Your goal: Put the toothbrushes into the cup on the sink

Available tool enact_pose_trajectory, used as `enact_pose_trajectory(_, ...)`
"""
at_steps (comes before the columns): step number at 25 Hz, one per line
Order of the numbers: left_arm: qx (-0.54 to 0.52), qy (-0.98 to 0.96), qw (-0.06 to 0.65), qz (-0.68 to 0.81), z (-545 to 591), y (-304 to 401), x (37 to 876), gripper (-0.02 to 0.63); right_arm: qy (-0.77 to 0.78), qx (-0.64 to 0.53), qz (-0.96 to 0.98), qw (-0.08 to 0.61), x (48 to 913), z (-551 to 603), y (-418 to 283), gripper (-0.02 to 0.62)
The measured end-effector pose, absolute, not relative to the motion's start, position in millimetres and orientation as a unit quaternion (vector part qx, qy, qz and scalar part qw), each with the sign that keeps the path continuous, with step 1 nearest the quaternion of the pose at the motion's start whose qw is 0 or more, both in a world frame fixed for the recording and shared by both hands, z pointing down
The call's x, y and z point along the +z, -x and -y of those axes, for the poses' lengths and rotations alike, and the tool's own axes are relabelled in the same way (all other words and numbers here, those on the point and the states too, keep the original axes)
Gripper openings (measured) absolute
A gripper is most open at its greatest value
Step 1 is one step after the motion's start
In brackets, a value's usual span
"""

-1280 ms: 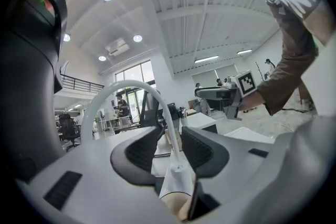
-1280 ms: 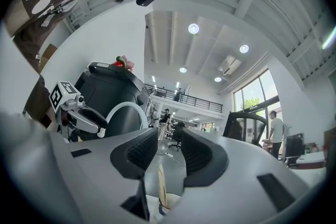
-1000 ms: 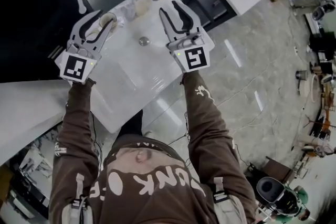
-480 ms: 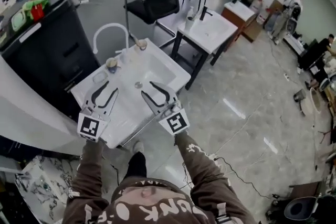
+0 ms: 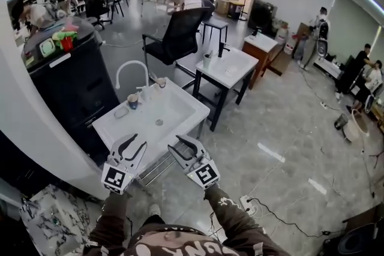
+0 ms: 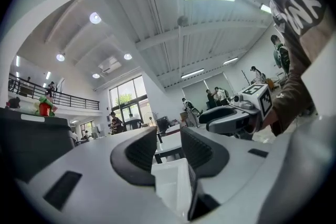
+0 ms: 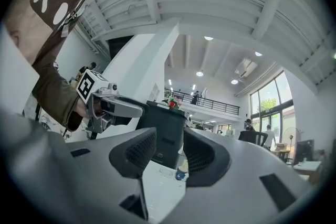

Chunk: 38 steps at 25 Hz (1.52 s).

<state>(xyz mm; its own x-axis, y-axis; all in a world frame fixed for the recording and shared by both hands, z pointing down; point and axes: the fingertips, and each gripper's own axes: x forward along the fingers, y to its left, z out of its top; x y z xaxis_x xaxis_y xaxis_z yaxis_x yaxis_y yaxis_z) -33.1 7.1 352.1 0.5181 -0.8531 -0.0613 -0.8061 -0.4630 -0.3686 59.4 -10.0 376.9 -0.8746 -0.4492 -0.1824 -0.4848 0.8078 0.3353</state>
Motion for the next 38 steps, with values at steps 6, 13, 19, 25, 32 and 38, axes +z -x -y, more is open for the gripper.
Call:
enact_pose_trajectory(6,-0.055,0.864,0.164,-0.473,-50.3,31.3,345.9,0.137,0.258,0.170,-0.949,0.058,367.6,-32.5,-60.0,0.160)
enact_pose_trajectory(13,-0.050,0.870,0.145,-0.468,-86.7,61.9,350.1,0.137,0.248,0.175,-0.952,0.033,377.9,-73.1,-19.6,0.160)
enact_pose_trajectory(19,-0.050,0.871,0.142,-0.467,-102.3,84.3,352.4,0.137,0.253,0.170,-0.952,0.027,380.4,-85.9,2.0,0.126)
enact_pose_trajectory(25,-0.050,0.869,0.150,-0.469,-111.9,98.5,348.2,0.137,0.260,0.175,-0.949,0.025,376.5,-92.9,13.2,0.124)
enact_pose_trajectory(32,-0.046,0.871,0.154,-0.465,-119.8,97.0,346.5,0.137,0.264,0.180,-0.947,0.024,373.2,-102.4,10.7,0.124)
enact_pose_trajectory(38,-0.039,0.872,0.156,-0.462,-122.5,95.2,342.3,0.137,0.268,0.185,-0.945,0.025,367.8,-105.5,9.0,0.123)
